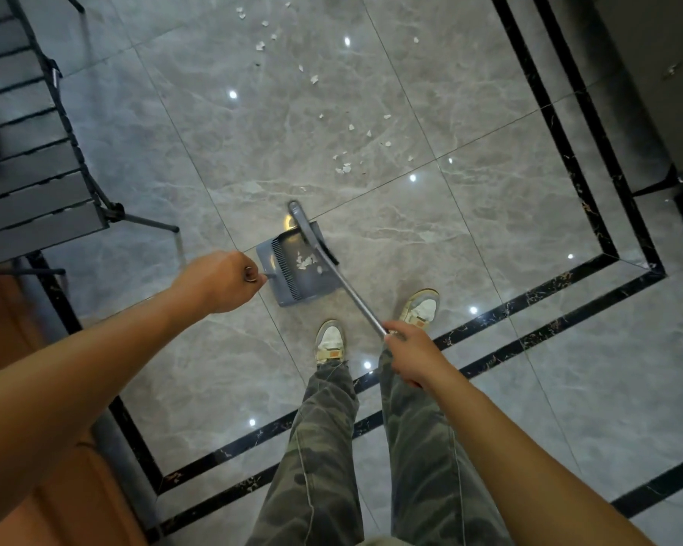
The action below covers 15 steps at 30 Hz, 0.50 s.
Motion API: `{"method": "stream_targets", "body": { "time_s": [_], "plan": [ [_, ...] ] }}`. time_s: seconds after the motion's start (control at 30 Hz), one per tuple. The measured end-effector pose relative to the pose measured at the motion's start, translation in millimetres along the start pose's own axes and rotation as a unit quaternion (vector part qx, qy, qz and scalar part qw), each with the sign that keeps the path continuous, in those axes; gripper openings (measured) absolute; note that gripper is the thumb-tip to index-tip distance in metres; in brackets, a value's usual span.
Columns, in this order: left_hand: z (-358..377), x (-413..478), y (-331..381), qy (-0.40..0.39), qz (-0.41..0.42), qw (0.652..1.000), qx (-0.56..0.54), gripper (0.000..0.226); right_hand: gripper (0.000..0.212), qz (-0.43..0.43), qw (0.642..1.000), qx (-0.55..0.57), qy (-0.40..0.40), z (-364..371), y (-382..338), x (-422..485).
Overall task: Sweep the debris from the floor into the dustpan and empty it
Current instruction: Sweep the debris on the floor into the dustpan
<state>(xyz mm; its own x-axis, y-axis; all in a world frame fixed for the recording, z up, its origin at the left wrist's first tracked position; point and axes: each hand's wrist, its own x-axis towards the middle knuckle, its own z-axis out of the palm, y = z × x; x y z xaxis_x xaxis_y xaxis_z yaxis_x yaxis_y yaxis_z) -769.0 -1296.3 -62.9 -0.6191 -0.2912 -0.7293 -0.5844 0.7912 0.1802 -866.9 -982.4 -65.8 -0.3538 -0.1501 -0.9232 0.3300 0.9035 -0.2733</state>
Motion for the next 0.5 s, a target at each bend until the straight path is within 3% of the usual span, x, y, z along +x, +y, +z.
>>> {"method": "stream_targets", "body": {
  "time_s": [0.3, 0.5],
  "plan": [
    [1.2, -14.9, -9.1, -0.011, -0.019, 0.999, -0.045, 0.032, 0.034, -0.003, 0.998, 0.052, 0.016, -28.3, -9.4, -23.7],
    [-17.5, -18.0, -10.8, -0.003, -0.053, 0.993, -0.101, 0.039, 0.029, -0.003, 0.995, 0.103, -0.005, -86.1, -75.4, 2.3]
  ]
}}
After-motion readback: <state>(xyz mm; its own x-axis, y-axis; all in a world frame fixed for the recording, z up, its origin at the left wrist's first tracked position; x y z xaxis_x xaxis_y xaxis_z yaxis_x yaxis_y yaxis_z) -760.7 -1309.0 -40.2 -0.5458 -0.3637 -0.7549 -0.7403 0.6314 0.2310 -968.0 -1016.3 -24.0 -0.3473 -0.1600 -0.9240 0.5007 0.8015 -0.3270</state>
